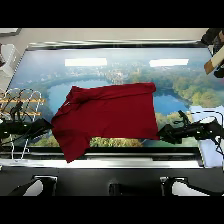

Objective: Fold the clothes and pants, and hang the long-sleeved shirts on hangers.

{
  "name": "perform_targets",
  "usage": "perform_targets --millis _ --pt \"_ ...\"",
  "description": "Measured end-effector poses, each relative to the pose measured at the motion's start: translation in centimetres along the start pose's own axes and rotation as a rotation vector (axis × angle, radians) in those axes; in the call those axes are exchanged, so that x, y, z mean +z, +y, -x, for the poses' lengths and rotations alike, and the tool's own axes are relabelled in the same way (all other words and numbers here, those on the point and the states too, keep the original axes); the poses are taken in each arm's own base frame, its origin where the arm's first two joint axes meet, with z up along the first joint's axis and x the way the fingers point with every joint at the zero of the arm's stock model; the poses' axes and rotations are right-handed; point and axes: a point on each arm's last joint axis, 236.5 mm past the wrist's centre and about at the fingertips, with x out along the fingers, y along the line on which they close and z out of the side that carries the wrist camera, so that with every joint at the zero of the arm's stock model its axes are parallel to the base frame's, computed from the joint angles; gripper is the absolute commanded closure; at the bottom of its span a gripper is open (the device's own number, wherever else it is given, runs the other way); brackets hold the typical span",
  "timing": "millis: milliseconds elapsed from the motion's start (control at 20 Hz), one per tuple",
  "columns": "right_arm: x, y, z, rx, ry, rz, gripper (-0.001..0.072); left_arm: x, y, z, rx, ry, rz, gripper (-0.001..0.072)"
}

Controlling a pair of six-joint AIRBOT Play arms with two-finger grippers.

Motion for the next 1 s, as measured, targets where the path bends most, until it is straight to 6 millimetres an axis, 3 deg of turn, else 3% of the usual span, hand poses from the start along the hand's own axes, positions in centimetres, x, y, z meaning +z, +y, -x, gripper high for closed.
perform_targets --millis 100,200,250,300,500,750,1000 --pt "-0.1 0.4 -0.8 0.018 -0.007 -0.005 0.0267 -0.1 0.0 0.0 0.000 0.002 0.001 0.0120" --pt "-0.2 0.5 -1.8 0.005 -0.011 0.003 0.0493 -0.1 0.0 0.0 0.000 0.002 0.000 0.0120" --pt "-0.1 0.4 -2.1 -0.006 -0.016 0.009 0.0641 -0.1 0.0 0.0 0.000 0.003 -0.004 0.0120" --pt "0.1 0.3 -2.3 -0.016 -0.028 0.012 0.0678 -0.2 0.1 -0.1 0.002 0.005 -0.007 0.0120" --pt "0.9 0.8 -2.5 -0.016 -0.068 0.012 0.0679 -1.0 1.4 -0.7 0.021 0.022 -0.001 0.0121" --pt "1.9 1.6 -1.1 -0.031 -0.148 0.049 0.0679 -1.2 4.2 -1.7 0.044 0.000 0.061 0.0121" --pt "0.9 4.7 0.2 0.049 -0.154 0.072 0.0679 -0.8 4.9 -3.4 0.007 0.003 0.082 0.0121"
